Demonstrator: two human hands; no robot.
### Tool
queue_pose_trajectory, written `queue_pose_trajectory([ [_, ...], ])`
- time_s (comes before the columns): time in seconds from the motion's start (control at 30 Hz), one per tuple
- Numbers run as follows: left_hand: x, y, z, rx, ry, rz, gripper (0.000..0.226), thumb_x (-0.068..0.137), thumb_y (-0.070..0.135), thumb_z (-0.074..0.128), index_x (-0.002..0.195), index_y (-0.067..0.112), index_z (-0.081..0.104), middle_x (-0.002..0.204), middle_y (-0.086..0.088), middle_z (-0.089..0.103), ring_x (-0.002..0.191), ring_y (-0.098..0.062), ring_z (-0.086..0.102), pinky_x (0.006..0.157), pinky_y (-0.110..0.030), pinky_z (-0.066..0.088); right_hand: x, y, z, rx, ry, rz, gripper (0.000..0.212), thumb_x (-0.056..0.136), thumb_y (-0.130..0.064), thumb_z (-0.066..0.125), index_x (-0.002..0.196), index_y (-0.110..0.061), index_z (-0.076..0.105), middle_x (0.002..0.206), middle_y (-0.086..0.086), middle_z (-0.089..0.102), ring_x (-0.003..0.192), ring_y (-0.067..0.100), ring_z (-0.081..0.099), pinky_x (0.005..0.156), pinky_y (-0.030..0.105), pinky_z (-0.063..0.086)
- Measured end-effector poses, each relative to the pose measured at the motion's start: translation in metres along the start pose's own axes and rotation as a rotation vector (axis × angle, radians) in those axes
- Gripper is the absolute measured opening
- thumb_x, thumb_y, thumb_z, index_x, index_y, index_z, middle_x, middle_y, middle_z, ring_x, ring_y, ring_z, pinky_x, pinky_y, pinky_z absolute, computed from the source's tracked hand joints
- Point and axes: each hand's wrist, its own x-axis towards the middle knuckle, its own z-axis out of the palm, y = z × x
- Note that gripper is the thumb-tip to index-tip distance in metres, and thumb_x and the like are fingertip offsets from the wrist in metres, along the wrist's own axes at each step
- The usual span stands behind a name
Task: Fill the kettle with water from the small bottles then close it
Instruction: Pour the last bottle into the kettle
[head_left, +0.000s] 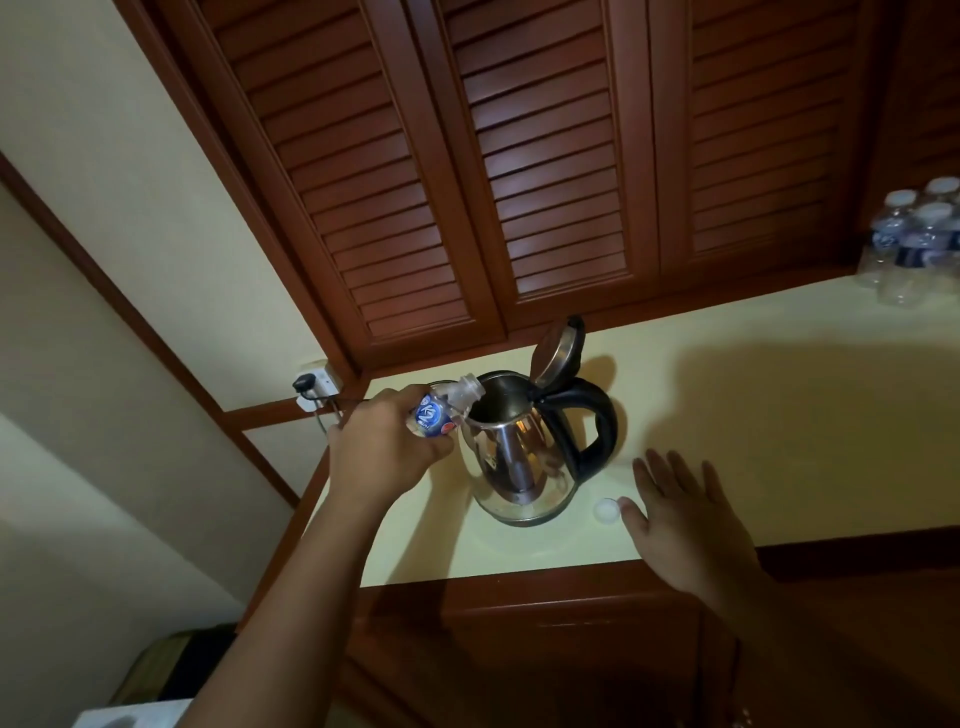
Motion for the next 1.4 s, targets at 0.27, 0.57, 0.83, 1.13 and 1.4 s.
queue_pose_trajectory([
  [0.27,0.005,0.01,-0.01,0.302,0.031,0.045,0.057,0.081,0.045,0.079,0.135,0.039,0.061,0.128,0.007,0.066,0.122,-0.027,0.054,0.096,-0.055,0.041,-0.002,0.001,-0.003,-0.008,-0.014,0.002,0.076,0.097,-0.061,0.006,0.159,-0.018,0.018,0.168,0.007,0.013,0.155,0.028,0.007,0.125,0.053,0.003],
  [0.57,0.004,0.015,-0.012,0.324,0.057,0.055,0.059,0.081,0.038,0.08,0.136,0.039,0.061,0.129,0.006,0.064,0.123,-0.027,0.052,0.094,-0.054,0.041,-0.002,0.002,-0.008,0.045,-0.035,0.004,0.07,0.102,-0.058,0.009,0.16,-0.019,0.013,0.169,0.004,0.006,0.156,0.024,0.0,0.125,0.051,-0.001],
  [0.83,0.006,0.019,-0.013,0.37,0.098,0.11,0.054,0.082,0.031,0.079,0.133,0.037,0.063,0.126,0.003,0.064,0.121,-0.028,0.052,0.098,-0.056,0.042,-0.002,0.002,-0.009,0.045,-0.042,0.004,0.07,0.102,-0.058,0.01,0.16,-0.019,0.013,0.169,0.004,0.006,0.156,0.025,0.0,0.125,0.051,-0.001],
  [1.13,0.013,0.021,-0.01,0.431,0.134,0.151,0.06,0.081,0.029,0.081,0.137,0.037,0.06,0.128,0.001,0.063,0.122,-0.029,0.052,0.105,-0.06,0.04,-0.002,0.002,-0.008,0.044,-0.054,0.008,0.07,0.101,-0.058,0.01,0.16,-0.02,0.011,0.169,0.003,0.003,0.156,0.023,-0.003,0.125,0.051,-0.003],
  [1.4,0.018,0.027,-0.01,0.477,0.147,0.197,0.062,0.082,0.02,0.08,0.138,0.035,0.061,0.128,-0.004,0.062,0.128,-0.032,0.049,0.112,-0.062,0.032,-0.002,0.002,-0.009,0.063,-0.061,0.012,0.07,0.102,-0.058,0.011,0.161,-0.02,0.01,0.169,0.002,0.002,0.156,0.023,-0.004,0.125,0.05,-0.004],
])
